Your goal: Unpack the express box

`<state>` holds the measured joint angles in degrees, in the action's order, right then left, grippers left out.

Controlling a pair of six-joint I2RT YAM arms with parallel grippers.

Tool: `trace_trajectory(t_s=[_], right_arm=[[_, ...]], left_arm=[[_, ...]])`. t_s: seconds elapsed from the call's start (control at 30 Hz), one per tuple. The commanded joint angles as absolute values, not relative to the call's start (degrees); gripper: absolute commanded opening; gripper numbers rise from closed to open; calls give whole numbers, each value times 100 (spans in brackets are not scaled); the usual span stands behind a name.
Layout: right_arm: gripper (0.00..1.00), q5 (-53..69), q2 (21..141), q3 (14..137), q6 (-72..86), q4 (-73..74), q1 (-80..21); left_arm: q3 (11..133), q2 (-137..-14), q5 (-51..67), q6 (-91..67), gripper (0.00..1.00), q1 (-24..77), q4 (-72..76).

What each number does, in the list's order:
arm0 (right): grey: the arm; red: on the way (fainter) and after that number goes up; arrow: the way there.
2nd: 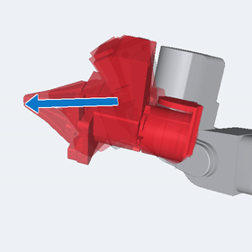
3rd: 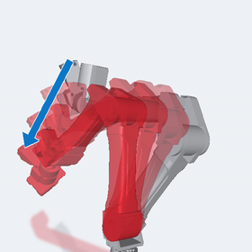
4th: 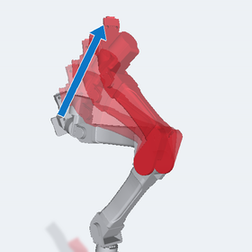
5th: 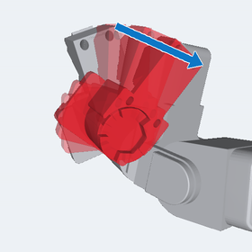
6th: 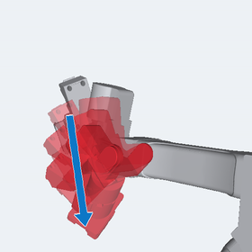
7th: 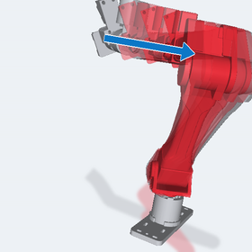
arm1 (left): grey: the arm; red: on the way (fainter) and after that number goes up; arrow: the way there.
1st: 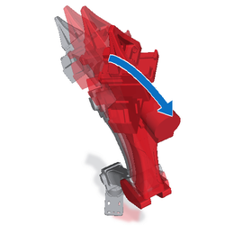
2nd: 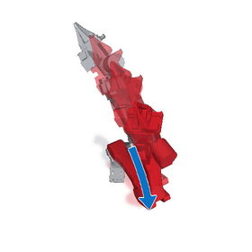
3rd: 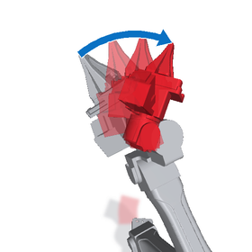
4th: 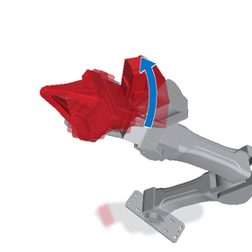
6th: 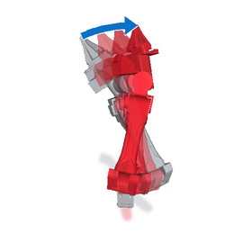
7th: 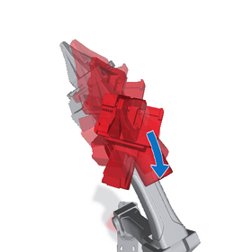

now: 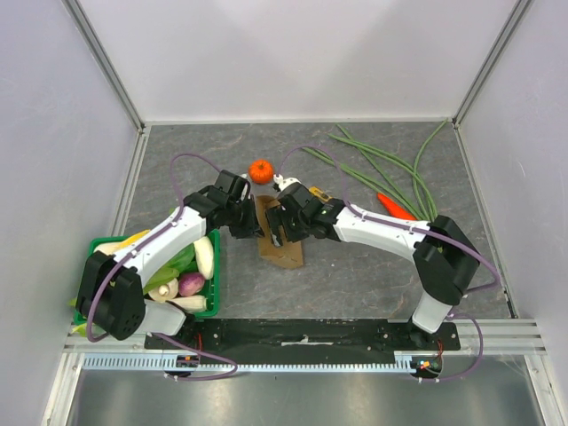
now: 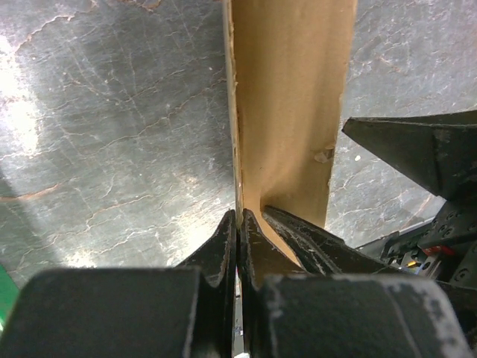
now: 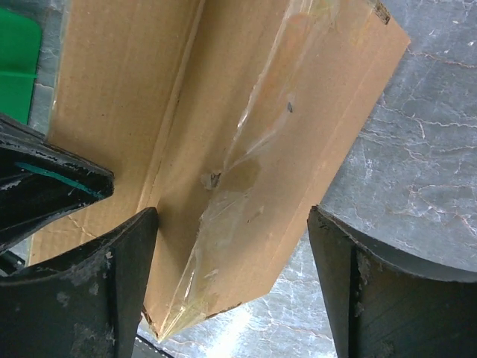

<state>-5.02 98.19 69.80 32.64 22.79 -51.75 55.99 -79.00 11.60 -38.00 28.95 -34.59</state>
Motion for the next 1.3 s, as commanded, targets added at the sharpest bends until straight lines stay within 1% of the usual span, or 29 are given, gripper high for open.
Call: trace_trajectory(t_s=[0.0, 0.13, 0.37, 0.63, 0.93, 1.03, 1.1, 1.13, 1.2, 1.27], right_arm=[[84, -834, 9853, 7014, 3234, 2127, -5159], [79, -826, 9695, 6663, 3208, 1934, -5089], [75, -852, 9264, 6162, 3331, 1828, -4878], [75, -800, 8974, 5739, 3349, 1644, -4729], [73, -1010, 8675, 5318, 3612, 1661, -4509], [71, -1011, 8631, 5186, 3709, 1670, -4430], [68, -1002, 8657, 5159, 3735, 1696, -4412], [65, -1002, 8666, 5168, 3753, 1722, -4412], [59, -1002, 8614, 5317, 3727, 1880, -4412], [58, -1063, 8517, 5562, 3692, 2012, -4412]], left_arm=[[5906, -7603, 845, -3560, 2, 2857, -3603], [5924, -7506, 677, -3419, 2, 2786, -3796], [6126, -7453, 721, -3147, 2, 2663, -4016], [6381, -7506, 1054, -2839, 2, 2619, -4236], [6925, -7453, 1046, -2505, 2, 2575, -4798], [7075, -7436, 1037, -2408, 2, 2575, -4974], [7128, -7435, 1107, -2373, 2, 2575, -5036], [7145, -7427, 1125, -2347, 2, 2575, -5071], [7215, -7427, 1116, -2172, 2, 2575, -5167], [7312, -7436, 959, -2066, 2, 2575, -5386]])
